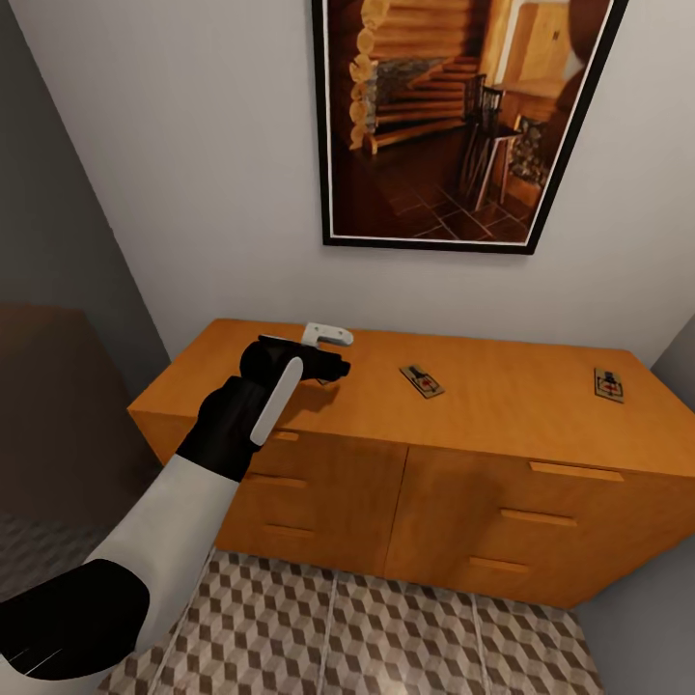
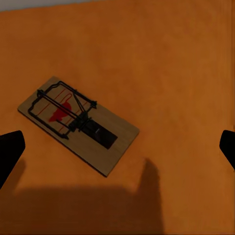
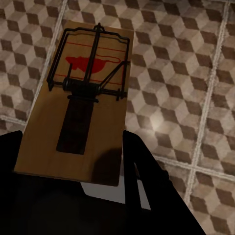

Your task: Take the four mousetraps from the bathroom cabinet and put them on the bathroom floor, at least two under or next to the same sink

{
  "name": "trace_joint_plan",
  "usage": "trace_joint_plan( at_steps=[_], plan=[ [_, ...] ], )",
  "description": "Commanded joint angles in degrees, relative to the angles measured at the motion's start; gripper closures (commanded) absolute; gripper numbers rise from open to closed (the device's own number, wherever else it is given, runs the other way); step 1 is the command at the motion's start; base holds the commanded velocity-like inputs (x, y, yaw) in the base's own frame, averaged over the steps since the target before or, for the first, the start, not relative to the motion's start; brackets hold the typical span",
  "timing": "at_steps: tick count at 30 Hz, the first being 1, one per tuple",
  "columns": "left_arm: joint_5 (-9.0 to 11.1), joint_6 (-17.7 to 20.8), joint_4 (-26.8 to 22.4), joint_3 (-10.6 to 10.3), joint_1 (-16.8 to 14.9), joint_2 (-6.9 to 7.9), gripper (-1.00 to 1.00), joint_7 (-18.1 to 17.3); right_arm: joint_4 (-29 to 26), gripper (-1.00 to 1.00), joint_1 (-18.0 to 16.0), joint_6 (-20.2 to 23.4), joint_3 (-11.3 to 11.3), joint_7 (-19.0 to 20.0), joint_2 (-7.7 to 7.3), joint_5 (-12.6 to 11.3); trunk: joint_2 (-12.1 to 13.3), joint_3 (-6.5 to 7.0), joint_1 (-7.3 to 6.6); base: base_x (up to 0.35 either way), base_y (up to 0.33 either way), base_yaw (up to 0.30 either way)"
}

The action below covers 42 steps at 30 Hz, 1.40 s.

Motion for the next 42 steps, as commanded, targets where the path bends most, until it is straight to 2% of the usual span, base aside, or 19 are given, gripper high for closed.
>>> trace_joint_plan(
  at_steps=[1, 11, 42],
  plan=[
    [0.7, 0.2, 0.0, -0.1, 0.0, 0.00, -1.00, 0.6, 0.0, 1.00, 0.0, -0.1, 0.4, 0.6, 0.05, -0.8, 0.0, -0.05, 0.00, 0.000, 0.000, 0.000],
    [0.9, 0.3, -0.1, 0.0, 0.0, 0.08, -1.00, 0.6, 0.0, 1.00, 0.0, -0.1, 0.4, 0.5, 0.67, -0.8, 0.0, -0.05, 0.00, 0.000, 0.000, 0.000],
    [0.9, 0.4, -2.1, 0.0, 0.0, 0.52, -1.00, 0.6, 0.0, 1.00, 0.0, -0.1, 0.4, 0.5, 0.74, -0.8, 0.0, -0.05, 0.00, 0.000, 0.000, 0.000]
  ],
)
